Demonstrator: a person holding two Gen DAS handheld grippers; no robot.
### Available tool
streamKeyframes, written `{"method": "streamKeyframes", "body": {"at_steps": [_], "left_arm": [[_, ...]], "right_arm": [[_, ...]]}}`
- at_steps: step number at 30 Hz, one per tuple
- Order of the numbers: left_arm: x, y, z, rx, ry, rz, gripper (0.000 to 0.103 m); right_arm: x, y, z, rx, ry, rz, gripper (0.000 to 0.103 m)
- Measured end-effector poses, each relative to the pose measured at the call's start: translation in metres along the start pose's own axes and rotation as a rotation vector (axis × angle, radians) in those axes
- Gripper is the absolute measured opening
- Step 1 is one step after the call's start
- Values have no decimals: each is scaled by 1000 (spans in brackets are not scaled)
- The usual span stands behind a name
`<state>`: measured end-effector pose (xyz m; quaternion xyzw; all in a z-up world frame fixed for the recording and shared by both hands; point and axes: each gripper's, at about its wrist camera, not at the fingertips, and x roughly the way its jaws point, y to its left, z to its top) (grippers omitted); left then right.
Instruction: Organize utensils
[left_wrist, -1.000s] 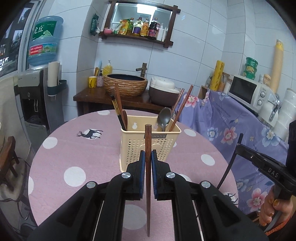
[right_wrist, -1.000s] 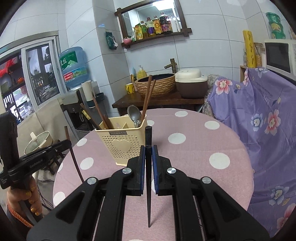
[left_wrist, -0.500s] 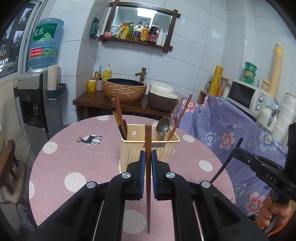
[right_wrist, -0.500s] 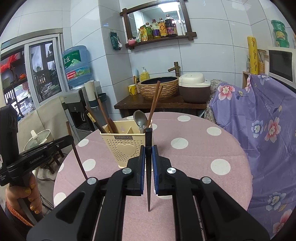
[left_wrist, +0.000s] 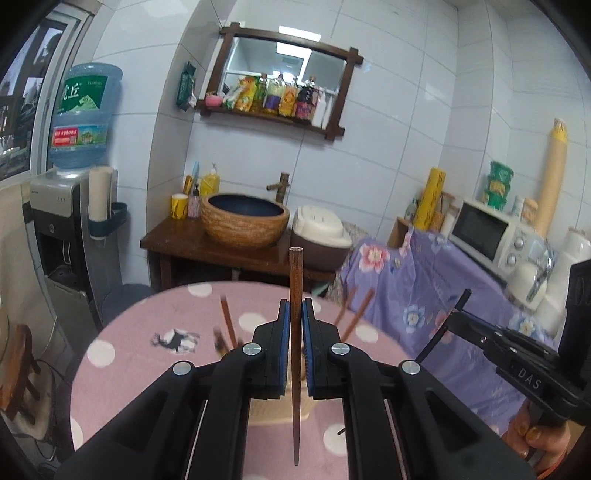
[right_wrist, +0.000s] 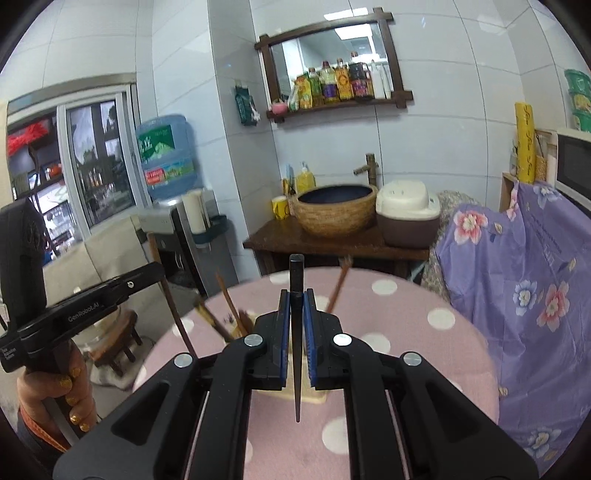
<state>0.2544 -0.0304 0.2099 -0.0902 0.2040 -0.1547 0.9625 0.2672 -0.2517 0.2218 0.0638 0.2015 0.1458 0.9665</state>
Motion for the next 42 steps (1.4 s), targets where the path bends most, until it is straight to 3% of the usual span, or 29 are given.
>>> {"method": "streamKeyframes", "body": {"at_steps": [4,8,14,23,29,32,33,35,36,37,39,41,42], "left_arm": [[3,-4,38,-9,-76,58,8],[21,-8,48,-20,-141,109,8],[63,-4,5,-8,-112,152,8],[99,-1,-56,41,22,148,8],[104,3,-69,62,46,156,8],[97,6,-69,44,51,124,8],[92,7,-69,41,47,117,9],[78,8,-73,39,37,100,20],[68,9,-77,36,23,93,40],[60,9,-83,35,4,89,60],[36,10,-98,53,-48,88,71],[17,12,-115,76,-76,95,82],[7,15,-125,79,-90,94,92]], "right_arm": [[0,10,49,3,-75,13,8],[18,14,64,-5,-114,-20,8],[66,11,23,-11,-70,-64,8],[110,0,-42,9,33,-75,9],[115,-6,-52,21,45,-80,8],[107,-5,-55,5,12,-84,10],[103,-5,-57,0,0,-83,13],[93,-6,-60,-3,-19,-78,32],[86,-6,-63,-3,-34,-77,54],[76,-6,-68,-3,-60,-81,66],[58,-6,-79,-17,-103,-101,74],[42,-4,-95,-43,-121,-120,88],[35,-5,-103,-50,-125,-126,97]]}}
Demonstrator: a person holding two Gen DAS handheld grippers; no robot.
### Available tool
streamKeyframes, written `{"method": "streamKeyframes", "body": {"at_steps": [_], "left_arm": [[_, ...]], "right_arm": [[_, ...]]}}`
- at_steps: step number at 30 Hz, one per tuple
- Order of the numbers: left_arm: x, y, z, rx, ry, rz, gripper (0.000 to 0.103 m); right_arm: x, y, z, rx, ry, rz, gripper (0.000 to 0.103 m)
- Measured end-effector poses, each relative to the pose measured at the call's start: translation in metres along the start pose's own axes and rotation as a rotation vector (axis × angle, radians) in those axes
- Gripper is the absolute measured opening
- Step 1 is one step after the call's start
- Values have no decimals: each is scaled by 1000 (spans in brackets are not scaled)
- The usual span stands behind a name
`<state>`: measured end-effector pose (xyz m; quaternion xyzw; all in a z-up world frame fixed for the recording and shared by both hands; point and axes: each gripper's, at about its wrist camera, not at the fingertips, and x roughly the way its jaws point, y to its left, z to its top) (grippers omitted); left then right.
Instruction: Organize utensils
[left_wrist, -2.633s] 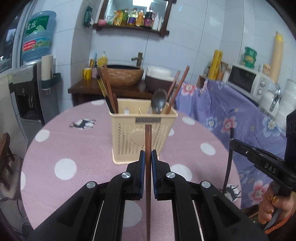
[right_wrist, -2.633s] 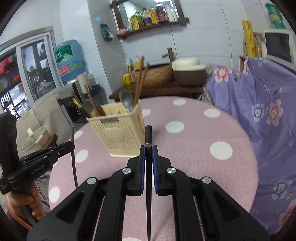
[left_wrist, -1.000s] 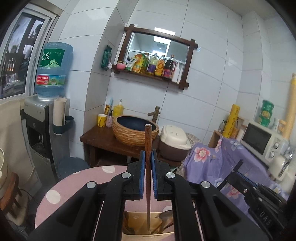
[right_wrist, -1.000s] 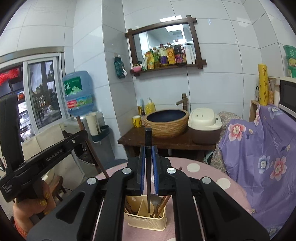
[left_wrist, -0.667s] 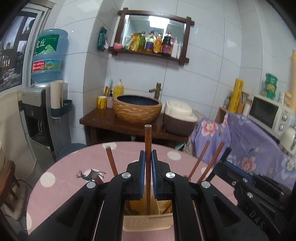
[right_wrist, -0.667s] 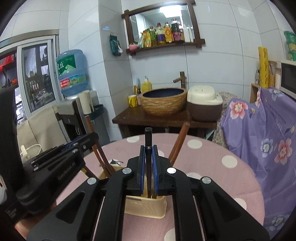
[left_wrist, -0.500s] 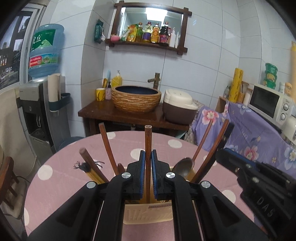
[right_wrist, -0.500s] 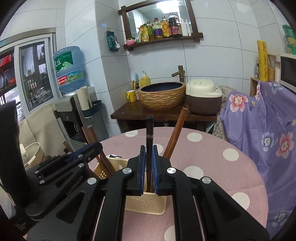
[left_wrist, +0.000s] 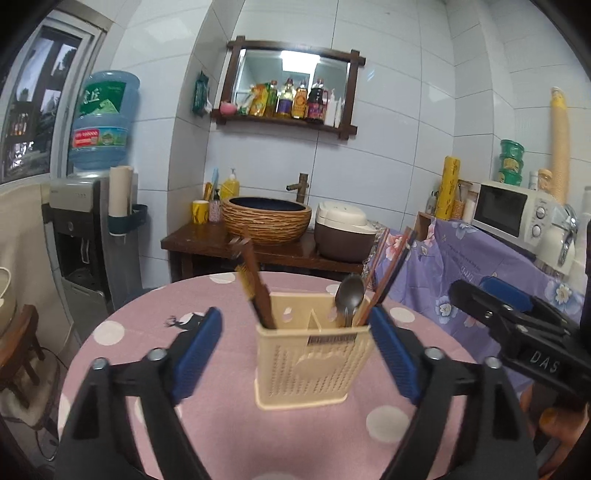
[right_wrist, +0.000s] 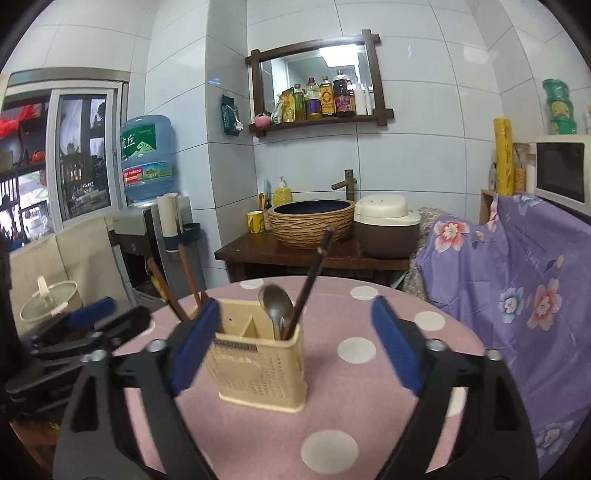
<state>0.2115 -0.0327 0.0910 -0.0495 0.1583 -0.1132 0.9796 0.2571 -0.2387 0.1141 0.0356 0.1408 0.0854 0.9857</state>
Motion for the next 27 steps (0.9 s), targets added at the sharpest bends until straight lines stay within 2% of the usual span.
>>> {"method": "streamKeyframes", "body": {"at_steps": [1,4,6,9,11,13,15,20,27], "left_arm": [[-9,4,-9,-2,-15,-3,98],[-36,15,-36,-8,-58,18,98],[-53,22,-55,-22,-75,71,98],[-73,28,-86,-30,-116,116,98],[-80,28,-101,-8,-99,131,98],[-85,29,-113,1,-57,129,98],[-93,29,-123,-8,-47,148,98],[-117,22,-137,26,-50,151,98],[-139,19,-149,33,-57,131,98]], "right_arm": [[-9,-1,-10,-4,-6,-10,97],[-28,-4,-41,-18,-24,-71,97],[-38,-6,-65,-15,-25,-124,97],[-50,-15,-102,30,49,-87,97],[-59,-14,-121,28,77,-92,97],[-73,-10,-140,15,76,-112,97],[-88,-4,-155,-2,76,-118,97],[-125,20,-179,-59,51,-98,97],[-163,55,-189,-186,-28,-73,97]]}}
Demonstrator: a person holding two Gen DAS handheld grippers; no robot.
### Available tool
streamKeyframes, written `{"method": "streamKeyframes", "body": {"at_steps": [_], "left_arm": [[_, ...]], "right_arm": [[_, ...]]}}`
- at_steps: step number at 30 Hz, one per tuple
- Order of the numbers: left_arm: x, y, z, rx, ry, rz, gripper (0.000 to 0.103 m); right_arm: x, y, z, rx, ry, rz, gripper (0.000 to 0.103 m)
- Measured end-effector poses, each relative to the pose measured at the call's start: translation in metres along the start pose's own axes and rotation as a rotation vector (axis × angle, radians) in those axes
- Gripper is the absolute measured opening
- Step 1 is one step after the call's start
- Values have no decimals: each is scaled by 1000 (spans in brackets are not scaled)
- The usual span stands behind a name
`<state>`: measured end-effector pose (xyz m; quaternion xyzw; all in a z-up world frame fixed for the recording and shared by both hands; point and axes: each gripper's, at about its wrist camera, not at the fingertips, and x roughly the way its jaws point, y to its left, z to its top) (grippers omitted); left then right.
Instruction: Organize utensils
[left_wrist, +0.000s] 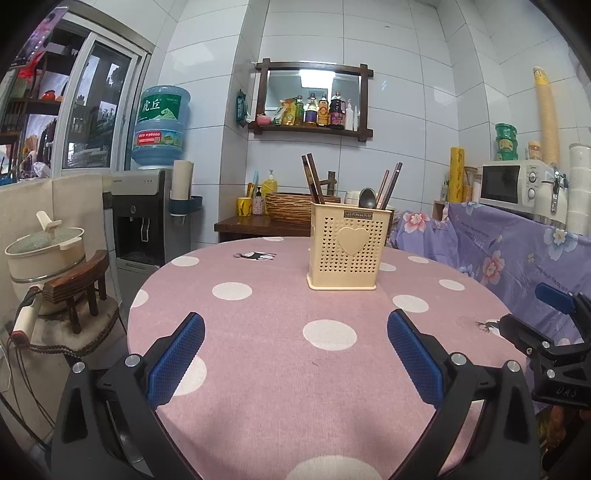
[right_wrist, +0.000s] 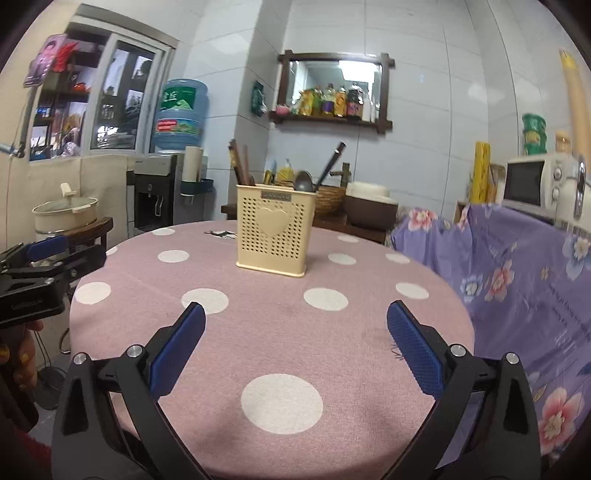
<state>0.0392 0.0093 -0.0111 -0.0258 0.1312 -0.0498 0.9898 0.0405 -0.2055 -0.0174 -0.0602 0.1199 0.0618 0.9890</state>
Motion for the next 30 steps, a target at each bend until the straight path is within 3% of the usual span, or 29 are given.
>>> {"method": "streamKeyframes", "body": {"at_steps": [30], "left_arm": [[-9,4,-2,10,-1,-2,98]], "right_arm": [[-5,-10,10,79,-10,41,97]]}}
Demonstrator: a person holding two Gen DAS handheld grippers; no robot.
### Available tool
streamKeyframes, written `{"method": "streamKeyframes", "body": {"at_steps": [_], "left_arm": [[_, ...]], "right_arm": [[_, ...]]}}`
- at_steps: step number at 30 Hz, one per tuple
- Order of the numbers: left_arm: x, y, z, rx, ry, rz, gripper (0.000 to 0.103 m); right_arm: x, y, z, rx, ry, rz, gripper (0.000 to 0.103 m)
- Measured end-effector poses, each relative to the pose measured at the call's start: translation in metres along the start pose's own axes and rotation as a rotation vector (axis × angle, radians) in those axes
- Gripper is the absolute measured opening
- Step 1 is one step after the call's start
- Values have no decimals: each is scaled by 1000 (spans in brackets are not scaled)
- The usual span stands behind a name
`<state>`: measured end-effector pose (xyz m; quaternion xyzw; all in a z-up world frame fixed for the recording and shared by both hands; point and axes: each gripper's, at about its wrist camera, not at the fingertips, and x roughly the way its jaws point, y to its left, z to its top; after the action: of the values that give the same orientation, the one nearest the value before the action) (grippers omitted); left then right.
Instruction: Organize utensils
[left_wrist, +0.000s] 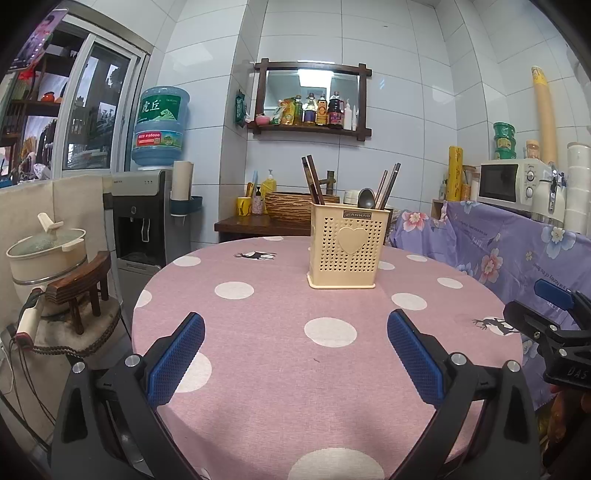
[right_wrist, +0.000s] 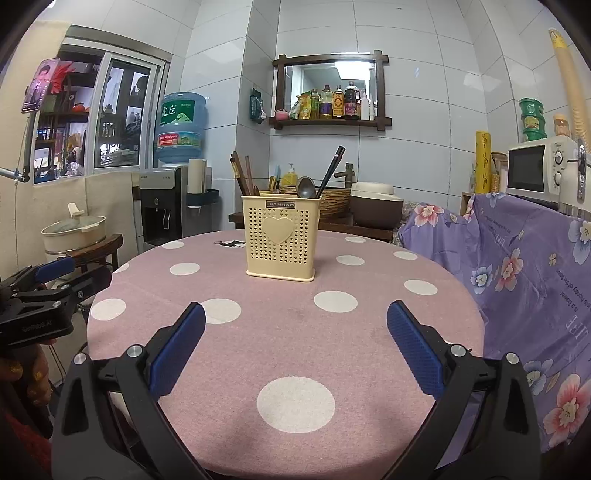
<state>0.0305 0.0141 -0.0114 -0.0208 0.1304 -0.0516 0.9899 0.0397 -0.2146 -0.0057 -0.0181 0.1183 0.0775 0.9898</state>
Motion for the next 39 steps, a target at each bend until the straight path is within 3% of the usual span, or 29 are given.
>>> {"method": "streamKeyframes", "body": {"at_steps": [39], "left_arm": [[3,-1,0,-12,19,7,98]], "right_arm": [[4,-2,-5,17,26,5,97]]}}
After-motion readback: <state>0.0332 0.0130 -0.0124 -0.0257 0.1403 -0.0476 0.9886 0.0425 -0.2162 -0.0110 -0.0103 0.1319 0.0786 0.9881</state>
